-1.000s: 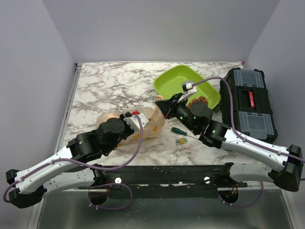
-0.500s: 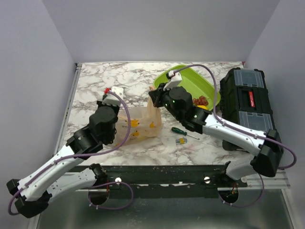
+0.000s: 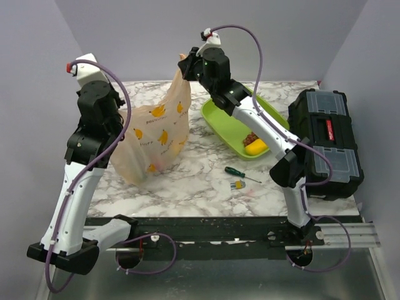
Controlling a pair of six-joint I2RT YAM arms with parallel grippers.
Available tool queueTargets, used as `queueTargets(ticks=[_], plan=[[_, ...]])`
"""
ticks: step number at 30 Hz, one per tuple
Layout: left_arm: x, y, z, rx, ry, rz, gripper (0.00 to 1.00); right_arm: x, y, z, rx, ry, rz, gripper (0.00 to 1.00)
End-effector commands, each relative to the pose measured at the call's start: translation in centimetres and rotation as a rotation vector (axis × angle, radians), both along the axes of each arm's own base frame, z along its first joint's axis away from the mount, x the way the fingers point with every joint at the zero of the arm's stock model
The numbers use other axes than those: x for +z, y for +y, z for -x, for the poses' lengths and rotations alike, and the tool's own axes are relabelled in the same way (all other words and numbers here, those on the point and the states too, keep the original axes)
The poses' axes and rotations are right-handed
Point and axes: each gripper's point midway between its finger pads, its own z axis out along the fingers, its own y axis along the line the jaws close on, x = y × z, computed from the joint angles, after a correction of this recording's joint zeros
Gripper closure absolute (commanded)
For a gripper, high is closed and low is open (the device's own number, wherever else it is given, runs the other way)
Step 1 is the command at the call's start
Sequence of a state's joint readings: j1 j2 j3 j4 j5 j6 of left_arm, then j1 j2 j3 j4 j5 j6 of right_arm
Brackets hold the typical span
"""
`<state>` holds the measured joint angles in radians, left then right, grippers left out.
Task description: Take the fake fruits out of the plastic bag
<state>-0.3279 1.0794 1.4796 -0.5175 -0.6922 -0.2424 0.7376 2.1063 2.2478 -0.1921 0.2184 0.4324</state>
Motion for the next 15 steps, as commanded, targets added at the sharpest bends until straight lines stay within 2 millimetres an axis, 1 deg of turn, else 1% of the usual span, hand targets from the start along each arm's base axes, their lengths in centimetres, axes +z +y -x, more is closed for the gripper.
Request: queueTargets(ticks=[1, 2, 4, 6, 7, 8, 9, 10, 11, 12, 13, 15], plan=[[6.0, 0.1, 2.0, -0.057, -0.194, 0.12, 1.0, 4.7, -0.1, 1.3, 0.046, -0.098, -0.016, 0.98], [6.2, -0.2, 2.2, -0.078, -0.215, 0.137, 1.0, 4.8, -0.4, 1.3, 0.04, -0.111, -0.019, 0.97], [5.3, -1.4, 2.6, -0.149, -0.233, 0.174, 1.0, 4.3, -0.9, 1.6, 0.03, -0.121, -0.009, 0.97], [2.8, -3.1, 2.9, -0.241, -0.216, 0.217, 1.0, 2.6, -1.5, 2.0, 0.026, -0.105, 0.008, 0.95], [0.7, -4.0, 3.2, -0.286, -0.185, 0.249, 1.0, 1.0, -1.6, 2.2, 0.03, -0.085, 0.025, 0.94], [-1.0, -5.7, 3.6, -0.38, -0.152, 0.281, 1.0, 0.0, -1.8, 2.7, 0.037, -0.075, 0.033, 0.94], [-3.2, -7.2, 4.2, -0.457, -0.106, 0.307, 1.0, -2.1, -2.2, 3.2, 0.039, -0.045, 0.05, 0.94], [-4.8, -8.8, 5.1, -0.55, -0.063, 0.332, 1.0, -3.1, -2.6, 3.7, 0.038, -0.033, 0.032, 0.94], [-6.8, -9.9, 6.3, -0.607, -0.011, 0.376, 1.0, -5.1, -3.0, 4.5, 0.044, -0.006, 0.022, 0.94], [-8.3, -10.4, 7.3, -0.626, 0.027, 0.429, 1.0, -6.5, -3.3, 5.2, 0.055, 0.01, 0.007, 0.94], [-10.3, -11.0, 8.4, -0.648, 0.081, 0.488, 1.0, -8.1, -3.6, 6.2, 0.075, 0.025, 0.005, 0.93], [-12.5, -11.6, 10.3, -0.69, 0.12, 0.538, 1.0, -10.4, -4.3, 7.4, 0.091, 0.062, 0.016, 0.93]])
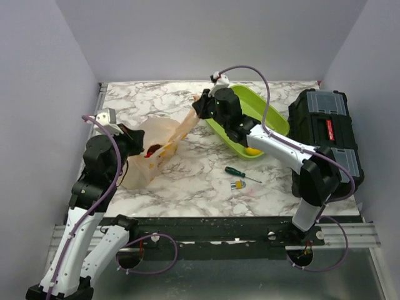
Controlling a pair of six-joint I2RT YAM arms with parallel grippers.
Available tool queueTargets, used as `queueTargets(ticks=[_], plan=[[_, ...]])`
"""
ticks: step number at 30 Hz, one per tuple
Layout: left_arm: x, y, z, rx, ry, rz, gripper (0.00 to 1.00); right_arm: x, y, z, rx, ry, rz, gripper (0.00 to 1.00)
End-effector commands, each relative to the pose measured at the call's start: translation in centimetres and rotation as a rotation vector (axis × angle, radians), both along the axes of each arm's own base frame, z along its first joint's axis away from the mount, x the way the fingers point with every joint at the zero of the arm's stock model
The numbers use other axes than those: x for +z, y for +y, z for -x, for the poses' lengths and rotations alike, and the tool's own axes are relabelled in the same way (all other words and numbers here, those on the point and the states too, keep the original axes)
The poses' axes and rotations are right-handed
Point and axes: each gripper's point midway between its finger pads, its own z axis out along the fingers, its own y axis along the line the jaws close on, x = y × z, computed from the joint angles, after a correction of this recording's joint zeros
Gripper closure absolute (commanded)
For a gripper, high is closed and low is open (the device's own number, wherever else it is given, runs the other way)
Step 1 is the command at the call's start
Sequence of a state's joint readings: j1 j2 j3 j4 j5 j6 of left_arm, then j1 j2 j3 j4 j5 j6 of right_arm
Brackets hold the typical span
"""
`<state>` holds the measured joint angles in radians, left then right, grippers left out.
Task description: Take the fake fruits out of the plastic bag
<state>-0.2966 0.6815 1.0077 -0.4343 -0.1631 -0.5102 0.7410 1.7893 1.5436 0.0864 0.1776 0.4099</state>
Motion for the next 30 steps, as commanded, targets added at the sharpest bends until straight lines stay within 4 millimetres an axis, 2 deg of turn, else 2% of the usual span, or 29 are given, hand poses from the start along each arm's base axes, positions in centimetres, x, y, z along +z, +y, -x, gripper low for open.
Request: queueTargets(ticks=[1, 3, 5, 7, 10, 13, 15, 16, 18, 19, 25, 28, 30], plan=[[-5.3, -4.5, 5.1, -0.258, 0.159, 0.202, 1.0, -2.3, -0.9, 2.4, 0.034, 0.018, -0.061, 0.92], [-5.9, -4.6, 6.6, -0.279, 0.16, 0.233, 1.0, -3.5, -1.9, 3.0, 0.017, 0.052, -0.036, 0.91], [-6.6, -4.6, 7.5, -0.288, 0.187, 0.245, 1.0, -3.7, -2.4, 3.5, 0.015, 0.058, -0.016, 0.89], [-7.2, -5.3, 8.1, -0.328, 0.224, 0.26, 1.0, -2.8, -2.9, 3.5, 0.003, 0.039, -0.006, 0.87], [-7.9, -6.9, 8.5, -0.417, 0.244, 0.306, 1.0, -1.1, -3.8, 2.5, -0.051, -0.017, 0.025, 0.82], [-8.5, -8.1, 8.7, -0.492, 0.24, 0.332, 1.0, -0.4, -4.2, 1.5, -0.098, -0.017, 0.078, 0.74], [-9.0, -8.1, 8.7, -0.494, 0.243, 0.317, 1.0, 0.1, -3.8, 1.6, -0.076, 0.002, 0.089, 0.6], [-9.3, -7.9, 8.7, -0.488, 0.243, 0.301, 1.0, -0.2, -3.9, 2.0, -0.069, 0.036, 0.096, 0.44], [-9.6, -7.8, 8.6, -0.486, 0.24, 0.275, 1.0, -0.4, -4.0, 3.1, -0.055, 0.097, 0.092, 0.25], [-9.6, -7.8, 8.6, -0.491, 0.236, 0.267, 1.0, -0.6, -4.2, 3.7, -0.055, 0.132, 0.086, 0.21], [-10.1, -8.9, 8.4, -0.564, 0.212, 0.274, 1.0, -1.9, -6.2, 9.1, 0.011, 0.251, 0.019, 0.07], [-10.4, -9.4, 8.4, -0.597, 0.215, 0.278, 1.0, -2.5, -7.6, 12.2, 0.039, 0.307, -0.028, 0.06], [-10.5, -9.6, 8.5, -0.606, 0.219, 0.284, 1.0, -3.6, -8.9, 14.3, 0.034, 0.35, -0.069, 0.05]])
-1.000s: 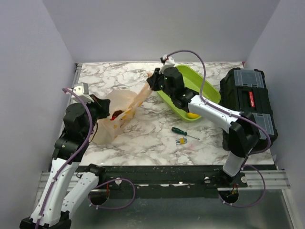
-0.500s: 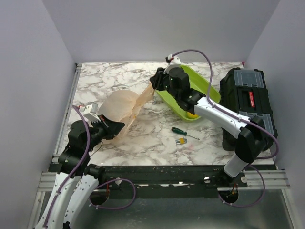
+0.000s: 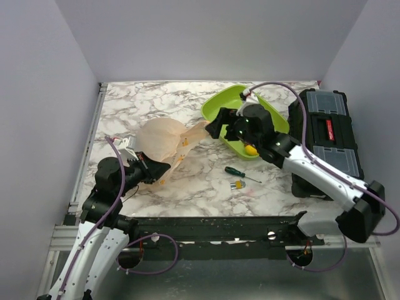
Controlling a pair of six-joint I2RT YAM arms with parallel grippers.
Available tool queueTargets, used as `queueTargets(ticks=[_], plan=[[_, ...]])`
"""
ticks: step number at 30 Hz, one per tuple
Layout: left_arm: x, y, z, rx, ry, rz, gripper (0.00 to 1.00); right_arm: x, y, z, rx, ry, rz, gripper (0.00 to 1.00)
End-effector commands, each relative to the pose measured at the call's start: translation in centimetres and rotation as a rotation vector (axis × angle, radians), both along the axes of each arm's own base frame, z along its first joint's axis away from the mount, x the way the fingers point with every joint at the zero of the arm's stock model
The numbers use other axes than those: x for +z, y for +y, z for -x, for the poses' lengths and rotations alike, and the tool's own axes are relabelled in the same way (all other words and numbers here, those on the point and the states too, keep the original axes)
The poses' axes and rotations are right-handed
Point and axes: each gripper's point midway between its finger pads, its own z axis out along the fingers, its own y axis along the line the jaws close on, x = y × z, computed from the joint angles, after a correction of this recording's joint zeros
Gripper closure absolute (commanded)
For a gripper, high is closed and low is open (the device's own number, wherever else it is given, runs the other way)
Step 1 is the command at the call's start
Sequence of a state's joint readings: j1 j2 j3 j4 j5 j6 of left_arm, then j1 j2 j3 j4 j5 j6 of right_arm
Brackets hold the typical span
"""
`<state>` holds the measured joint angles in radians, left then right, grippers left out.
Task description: Take the fake fruits out of the plastic bag
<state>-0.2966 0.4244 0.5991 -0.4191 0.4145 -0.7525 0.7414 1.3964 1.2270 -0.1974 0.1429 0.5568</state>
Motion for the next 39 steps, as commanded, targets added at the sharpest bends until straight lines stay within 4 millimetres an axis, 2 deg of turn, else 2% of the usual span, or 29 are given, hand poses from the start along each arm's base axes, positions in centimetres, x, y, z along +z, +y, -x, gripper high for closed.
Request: queueTargets(ticks=[1, 4, 6, 8, 12, 16, 17, 22, 25, 28, 34, 37, 39], plan=[[0.6, -1.1, 0.3, -0.076, -0.04, 0.028, 1.0, -1.5, -2.1, 5.1, 0.015, 0.128, -0.11, 0.05], [0.6, -1.2, 0.6, -0.085, -0.042, 0.027, 1.0, -2.8, -3.3, 7.3, 0.0, 0.148, -0.217, 0.0], [0.4, -1.1, 0.7, -0.084, -0.028, 0.025, 1.0, -2.8, -2.7, 8.4, 0.055, 0.128, -0.322, 0.0], [0.1, -1.1, 0.8, -0.081, -0.015, 0.022, 1.0, -3.2, -1.4, 9.4, 0.136, 0.143, -0.387, 0.0], [-0.2, -1.0, 0.9, -0.08, 0.005, 0.021, 1.0, -4.7, 2.2, 10.3, 0.238, 0.212, -0.406, 0.0], [-0.7, -1.0, 1.0, -0.078, 0.023, 0.014, 1.0, -5.7, 5.9, 10.7, 0.269, 0.26, -0.457, 0.01], [-0.8, -1.0, 1.0, -0.076, 0.026, 0.015, 1.0, -6.8, 7.6, 10.2, 0.253, 0.317, -0.522, 0.04], [-1.1, -1.1, 1.1, -0.083, 0.042, 0.011, 1.0, -7.6, 10.7, 9.7, 0.275, 0.346, -0.556, 0.13], [-1.2, -1.0, 1.2, -0.09, 0.053, -0.001, 1.0, -8.2, 12.2, 9.5, 0.291, 0.369, -0.57, 0.21], [-1.2, -1.0, 1.3, -0.092, 0.057, -0.009, 1.0, -8.4, 13.0, 9.6, 0.294, 0.377, -0.594, 0.3], [-0.8, -0.9, 1.7, -0.095, 0.044, -0.003, 1.0, -9.7, 13.7, 9.5, 0.262, 0.378, -0.578, 0.39], [-0.5, -0.8, 2.0, -0.098, 0.037, -0.01, 1.0, -10.6, 13.9, 9.3, 0.255, 0.382, -0.558, 0.51], [-0.4, -0.7, 2.2, -0.098, 0.034, -0.014, 1.0, -10.9, 14.0, 9.2, 0.255, 0.382, -0.552, 0.55]])
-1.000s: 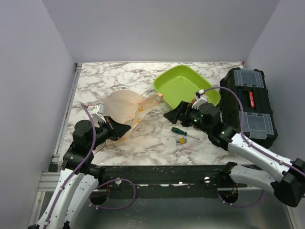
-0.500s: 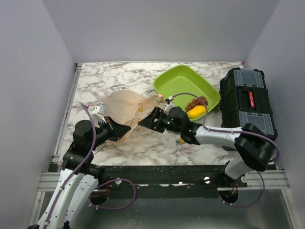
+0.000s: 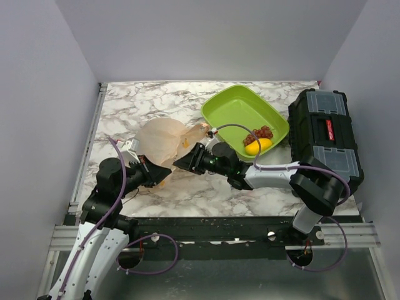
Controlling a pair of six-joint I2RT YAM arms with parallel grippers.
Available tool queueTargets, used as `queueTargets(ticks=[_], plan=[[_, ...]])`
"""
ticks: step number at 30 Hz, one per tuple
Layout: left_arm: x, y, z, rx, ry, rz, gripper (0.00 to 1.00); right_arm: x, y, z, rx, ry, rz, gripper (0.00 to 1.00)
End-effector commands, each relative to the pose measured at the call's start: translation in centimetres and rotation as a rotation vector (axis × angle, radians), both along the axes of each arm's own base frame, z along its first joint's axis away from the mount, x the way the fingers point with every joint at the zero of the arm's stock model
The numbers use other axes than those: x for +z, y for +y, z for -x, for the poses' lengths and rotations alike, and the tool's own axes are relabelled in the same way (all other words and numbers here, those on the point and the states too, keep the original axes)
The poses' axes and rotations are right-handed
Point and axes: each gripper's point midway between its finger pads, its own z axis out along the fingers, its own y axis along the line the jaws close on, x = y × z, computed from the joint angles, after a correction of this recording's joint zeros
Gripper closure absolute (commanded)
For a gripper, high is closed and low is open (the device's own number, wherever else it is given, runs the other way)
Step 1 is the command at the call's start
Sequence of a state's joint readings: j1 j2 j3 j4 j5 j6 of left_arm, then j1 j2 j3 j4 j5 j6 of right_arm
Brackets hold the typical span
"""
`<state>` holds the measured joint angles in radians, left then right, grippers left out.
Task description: Take the fake fruits out of the plastic bag
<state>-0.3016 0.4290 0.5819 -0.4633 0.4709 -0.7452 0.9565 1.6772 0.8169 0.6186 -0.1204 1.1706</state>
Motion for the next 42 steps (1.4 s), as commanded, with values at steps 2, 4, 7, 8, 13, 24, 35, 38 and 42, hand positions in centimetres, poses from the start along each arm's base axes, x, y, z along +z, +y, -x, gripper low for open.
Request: queueTargets(ticks=[2, 4, 7, 8, 13, 24, 35, 38, 42], plan=[[1.4, 0.0, 1.1, -0.035, -0.032, -0.006, 1.0, -0.1, 0.9, -0.8, -0.022, -0.028, -0.004, 0.6], [1.6, 0.1, 1.2, -0.033, -0.034, -0.009, 0.94, -0.6, 0.9, -1.0, -0.027, -0.029, 0.011, 0.66], [2.2, 0.2, 1.4, -0.041, -0.05, -0.03, 0.72, -1.5, 0.6, -1.0, -0.027, -0.032, 0.037, 0.76], [2.6, 0.2, 1.4, -0.043, -0.059, -0.039, 0.62, -1.7, 0.6, -1.0, -0.026, -0.036, 0.044, 0.78], [4.6, 1.0, 0.9, -0.027, -0.129, -0.105, 0.27, -2.3, 0.1, -0.5, -0.004, -0.067, 0.08, 0.92], [6.9, 2.7, -4.7, 0.089, -0.185, -0.289, 0.21, -1.2, -1.0, 0.5, 0.027, -0.151, 0.068, 0.99], [-2.8, 2.8, -8.1, 0.048, 0.029, -0.817, 0.1, -0.2, -1.6, 0.6, 0.013, -0.171, 0.052, 0.99], [-4.5, 3.3, -8.4, 0.068, 0.073, -0.905, 0.1, -0.2, -1.8, 0.7, 0.012, -0.173, 0.053, 0.99], [-5.9, 5.7, -9.4, 0.194, 0.122, -1.02, 0.1, -0.4, -2.1, 0.8, 0.01, -0.175, 0.059, 0.99]])
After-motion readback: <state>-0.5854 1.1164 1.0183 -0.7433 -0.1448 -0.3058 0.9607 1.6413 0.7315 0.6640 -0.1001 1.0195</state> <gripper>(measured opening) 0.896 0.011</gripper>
